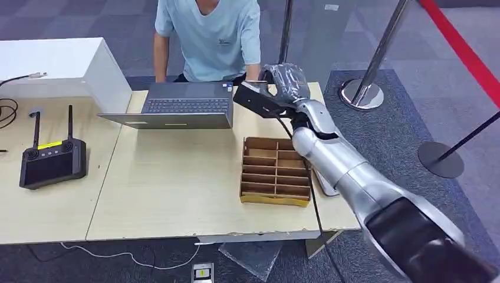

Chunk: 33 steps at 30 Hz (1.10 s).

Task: Pass the card to the sensor for recognition and then transmit it.

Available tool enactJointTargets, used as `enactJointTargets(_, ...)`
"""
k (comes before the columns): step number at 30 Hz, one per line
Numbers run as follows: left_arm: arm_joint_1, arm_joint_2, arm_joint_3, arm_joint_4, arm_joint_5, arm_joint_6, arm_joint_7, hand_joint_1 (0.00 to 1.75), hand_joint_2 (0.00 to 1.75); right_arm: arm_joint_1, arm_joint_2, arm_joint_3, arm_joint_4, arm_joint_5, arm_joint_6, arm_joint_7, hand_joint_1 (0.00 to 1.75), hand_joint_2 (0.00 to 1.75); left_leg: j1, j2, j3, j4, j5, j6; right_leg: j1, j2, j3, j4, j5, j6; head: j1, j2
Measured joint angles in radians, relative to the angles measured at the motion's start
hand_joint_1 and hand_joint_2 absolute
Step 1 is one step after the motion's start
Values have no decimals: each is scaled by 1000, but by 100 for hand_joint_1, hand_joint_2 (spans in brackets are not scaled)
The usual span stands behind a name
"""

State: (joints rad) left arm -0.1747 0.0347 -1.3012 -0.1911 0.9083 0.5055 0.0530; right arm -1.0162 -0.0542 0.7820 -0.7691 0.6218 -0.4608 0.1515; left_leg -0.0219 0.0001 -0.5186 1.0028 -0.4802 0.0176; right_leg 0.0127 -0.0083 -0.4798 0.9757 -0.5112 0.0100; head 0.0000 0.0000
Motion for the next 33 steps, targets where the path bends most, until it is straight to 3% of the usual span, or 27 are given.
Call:
enactJointTargets(13, 1, -1, -8, 0, 0, -3, -2, 0, 175, -3, 66, 26, 69, 53, 24, 27, 175, 175, 0, 0, 0, 0, 0, 0, 0, 0, 0, 0, 0, 0, 0, 0)
enactJointTargets(14, 1, -1, -8, 0, 0, -3, -2, 0, 175, -3, 70, 27, 72, 57, 26, 28, 152, 175, 0, 0, 0, 0, 0, 0, 0, 0, 0, 0, 0, 0, 0, 0)
enactJointTargets(15, 1, -1, -8, 0, 0, -3, -2, 0, 175, -3, 72, 29, 77, 59, 26, 34, 140, 175, 0, 0, 0, 0, 0, 0, 0, 0, 0, 0, 0, 0, 0, 0)
enactJointTargets(16, 0, -1, -9, 0, 0, -4, -2, 0, 175, -3, 74, 31, 79, 60, 25, 36, 140, 175, 0, 0, 0, 0, 0, 0, 0, 0, 0, 0, 0, 0, 0, 0)
enactJointTargets(17, 1, -1, -9, 0, 0, -5, -2, 0, 175, -3, 76, 32, 82, 61, 24, 37, 30, 175, 0, 0, 0, 0, 0, 0, 0, 0, 0, 0, 0, 0, 0, 0)
enactJointTargets(18, 1, -1, -9, 0, -1, -7, 1, 0, 175, -3, 76, 34, 85, 61, 22, 37, 0, 175, 0, 0, 0, 0, 0, 0, 0, 0, 0, 0, 0, 0, 0, 0)
enactJointTargets(33, 11, -1, -14, 0, 13, -5, -1, 0, 175, 40, 37, 32, 50, 58, -8, 55, 0, 175, 0, 0, 0, 0, 0, 0, 0, 0, 0, 0, 0, 0, 0, 0)
